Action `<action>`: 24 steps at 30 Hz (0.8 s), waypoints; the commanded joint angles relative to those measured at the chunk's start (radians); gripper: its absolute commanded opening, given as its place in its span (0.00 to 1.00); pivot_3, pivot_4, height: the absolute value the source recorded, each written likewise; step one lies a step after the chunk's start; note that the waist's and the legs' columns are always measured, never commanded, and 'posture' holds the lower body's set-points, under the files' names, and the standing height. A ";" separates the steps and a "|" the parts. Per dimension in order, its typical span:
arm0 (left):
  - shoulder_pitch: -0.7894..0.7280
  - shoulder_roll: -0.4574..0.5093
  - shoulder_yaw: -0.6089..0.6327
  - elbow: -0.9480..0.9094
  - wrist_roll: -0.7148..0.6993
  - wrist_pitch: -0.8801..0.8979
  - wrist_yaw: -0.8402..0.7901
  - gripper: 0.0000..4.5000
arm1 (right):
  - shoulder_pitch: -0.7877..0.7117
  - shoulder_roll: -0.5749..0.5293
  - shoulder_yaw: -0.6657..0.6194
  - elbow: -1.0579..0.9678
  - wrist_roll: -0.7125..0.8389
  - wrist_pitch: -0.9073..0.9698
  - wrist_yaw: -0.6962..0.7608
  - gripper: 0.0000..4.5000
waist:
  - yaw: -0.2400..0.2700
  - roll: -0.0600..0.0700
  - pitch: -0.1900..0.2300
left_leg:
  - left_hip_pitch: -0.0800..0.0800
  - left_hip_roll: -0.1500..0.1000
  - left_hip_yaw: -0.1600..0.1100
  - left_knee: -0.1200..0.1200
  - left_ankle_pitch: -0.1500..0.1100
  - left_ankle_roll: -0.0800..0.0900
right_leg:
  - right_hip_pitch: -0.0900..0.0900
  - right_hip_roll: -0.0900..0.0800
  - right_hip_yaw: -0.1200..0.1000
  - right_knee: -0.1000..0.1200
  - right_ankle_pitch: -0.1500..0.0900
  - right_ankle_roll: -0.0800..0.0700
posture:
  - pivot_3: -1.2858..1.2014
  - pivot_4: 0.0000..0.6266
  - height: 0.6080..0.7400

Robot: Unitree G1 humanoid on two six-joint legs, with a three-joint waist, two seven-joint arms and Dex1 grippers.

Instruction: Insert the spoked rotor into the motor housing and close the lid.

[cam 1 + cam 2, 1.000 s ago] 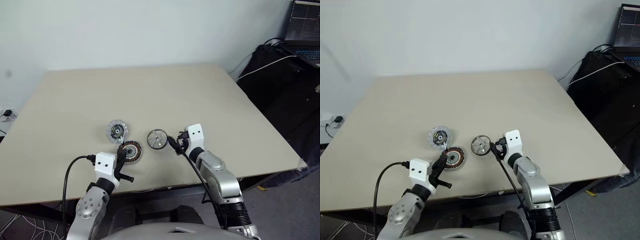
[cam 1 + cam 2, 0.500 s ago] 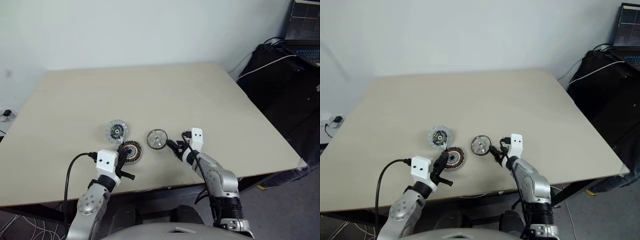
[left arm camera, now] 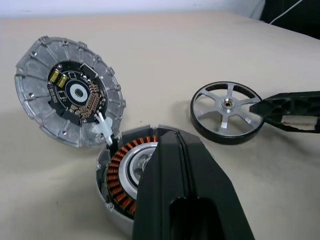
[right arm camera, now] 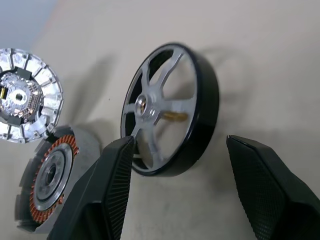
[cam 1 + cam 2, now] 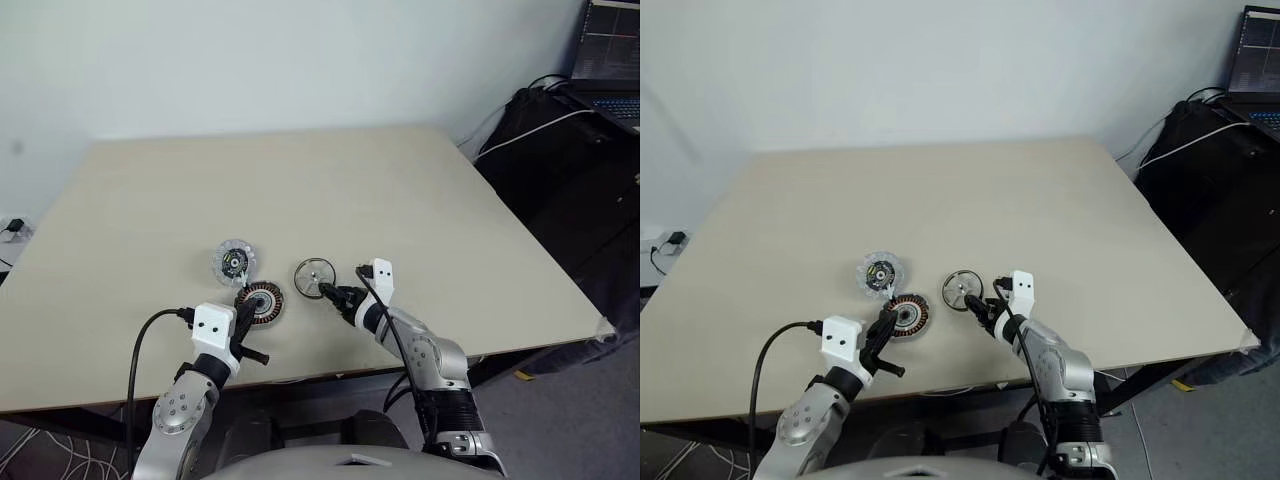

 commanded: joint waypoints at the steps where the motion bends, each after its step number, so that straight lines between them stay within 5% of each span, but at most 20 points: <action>1: 0.004 0.000 0.003 -0.013 -0.002 -0.020 -0.002 0.00 | -0.048 0.044 -0.001 0.000 0.036 -0.010 0.013 0.62 | 0.000 0.000 0.000 | 0.000 0.000 0.000 0.000 0.000 0.000 | 0.000 0.000 0.000 0.000 0.000 0.000 | 0.52 0.00 1.00; 9: 0.046 -0.011 0.005 0.034 0.004 -0.070 0.001 0.00 | -0.036 0.015 -0.004 -0.015 0.068 0.000 0.010 0.14 | 0.001 0.000 -0.001 | 0.000 0.000 0.000 0.000 0.000 0.000 | 0.000 0.000 0.000 0.000 0.000 0.000 | 0.52 0.00 1.00; 24: 0.085 -0.028 -0.007 0.134 0.046 -0.309 0.007 0.00 | 0.038 -0.036 0.006 -0.197 0.263 0.159 0.127 0.09 | 0.001 0.001 0.001 | 0.000 0.000 -0.001 -0.004 0.000 0.000 | -0.001 -0.001 -0.001 -0.003 -0.001 -0.001 | 0.52 0.00 1.00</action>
